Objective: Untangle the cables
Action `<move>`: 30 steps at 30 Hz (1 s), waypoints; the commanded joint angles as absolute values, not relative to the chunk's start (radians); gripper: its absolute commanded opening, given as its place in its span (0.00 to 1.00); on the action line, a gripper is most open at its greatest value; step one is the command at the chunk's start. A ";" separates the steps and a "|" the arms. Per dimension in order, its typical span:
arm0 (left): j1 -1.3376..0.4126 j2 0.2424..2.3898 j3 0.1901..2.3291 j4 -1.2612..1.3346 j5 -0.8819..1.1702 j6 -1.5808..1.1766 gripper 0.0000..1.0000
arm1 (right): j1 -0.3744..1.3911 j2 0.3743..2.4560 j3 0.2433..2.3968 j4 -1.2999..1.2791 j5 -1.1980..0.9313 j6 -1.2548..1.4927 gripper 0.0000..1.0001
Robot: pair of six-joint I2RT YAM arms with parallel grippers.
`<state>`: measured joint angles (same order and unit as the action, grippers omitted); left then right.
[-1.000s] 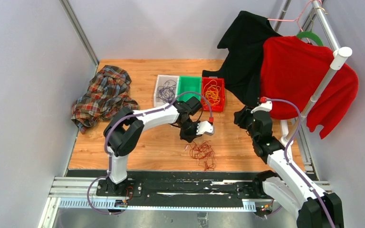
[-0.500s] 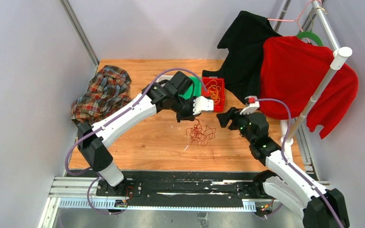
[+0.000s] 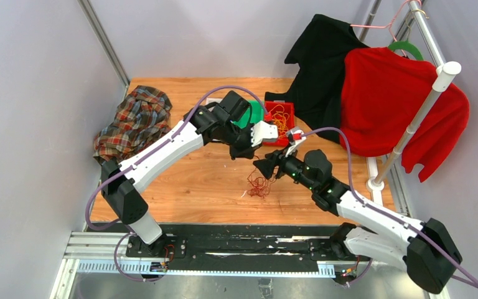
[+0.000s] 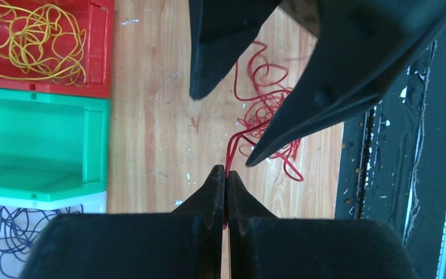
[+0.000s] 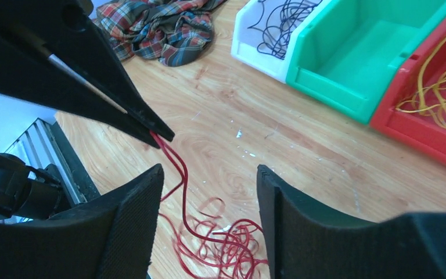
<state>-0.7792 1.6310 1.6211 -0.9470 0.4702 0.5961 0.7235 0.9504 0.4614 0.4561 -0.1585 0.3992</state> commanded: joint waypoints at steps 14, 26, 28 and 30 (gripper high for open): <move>-0.751 1.553 1.835 -1.090 0.441 0.636 0.00 | 0.756 1.037 0.477 0.430 -0.020 0.346 0.39; -0.748 1.496 2.011 -1.139 0.399 0.650 0.00 | 0.756 1.034 0.453 0.454 0.030 0.376 0.48; -0.750 1.482 2.013 -1.139 0.402 0.643 0.00 | 0.756 1.025 0.449 0.456 0.050 0.379 0.49; -0.749 1.473 2.013 -1.139 0.412 0.629 0.00 | 0.757 1.011 0.445 0.450 0.085 0.388 0.49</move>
